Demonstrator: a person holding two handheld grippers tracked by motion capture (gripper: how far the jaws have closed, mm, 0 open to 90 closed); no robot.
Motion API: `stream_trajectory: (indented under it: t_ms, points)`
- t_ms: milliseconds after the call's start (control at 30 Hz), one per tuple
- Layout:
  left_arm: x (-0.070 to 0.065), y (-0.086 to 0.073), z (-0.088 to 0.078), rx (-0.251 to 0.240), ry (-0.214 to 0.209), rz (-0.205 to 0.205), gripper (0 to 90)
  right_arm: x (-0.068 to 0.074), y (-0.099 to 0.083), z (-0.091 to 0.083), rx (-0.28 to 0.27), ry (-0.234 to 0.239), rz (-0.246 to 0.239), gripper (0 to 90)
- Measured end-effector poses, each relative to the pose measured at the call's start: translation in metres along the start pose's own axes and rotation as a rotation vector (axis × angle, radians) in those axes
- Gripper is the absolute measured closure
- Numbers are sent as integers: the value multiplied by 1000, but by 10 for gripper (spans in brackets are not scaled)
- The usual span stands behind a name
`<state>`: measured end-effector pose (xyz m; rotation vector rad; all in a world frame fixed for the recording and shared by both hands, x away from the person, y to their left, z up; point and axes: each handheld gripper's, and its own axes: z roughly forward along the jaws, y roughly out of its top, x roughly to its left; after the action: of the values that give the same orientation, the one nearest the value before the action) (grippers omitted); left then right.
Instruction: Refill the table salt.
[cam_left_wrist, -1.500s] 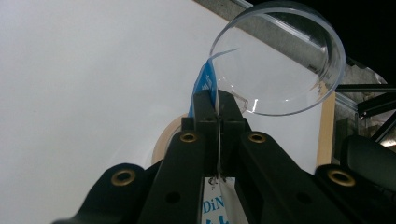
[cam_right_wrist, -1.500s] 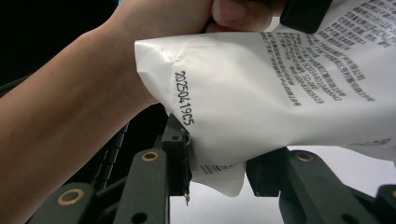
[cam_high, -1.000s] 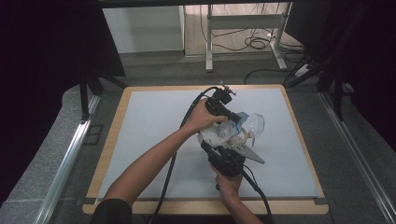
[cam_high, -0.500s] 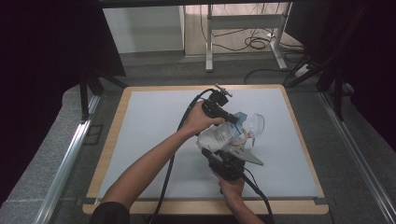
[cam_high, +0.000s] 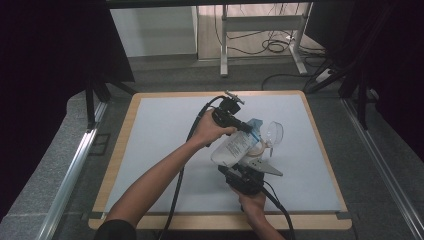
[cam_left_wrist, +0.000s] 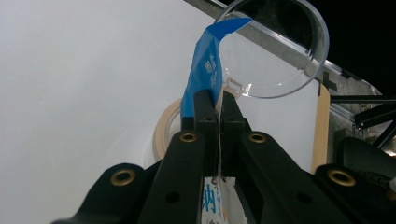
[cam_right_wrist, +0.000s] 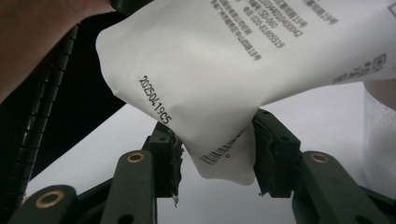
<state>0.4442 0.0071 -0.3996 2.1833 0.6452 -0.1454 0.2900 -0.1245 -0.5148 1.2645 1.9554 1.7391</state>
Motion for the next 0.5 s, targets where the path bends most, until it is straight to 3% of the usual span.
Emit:
stream_trajectory:
  t_ms: [500]
  points:
    - [-1,-10,-10,-30,-17,-6,899,-8,-2,0,127,-2,-14,398]
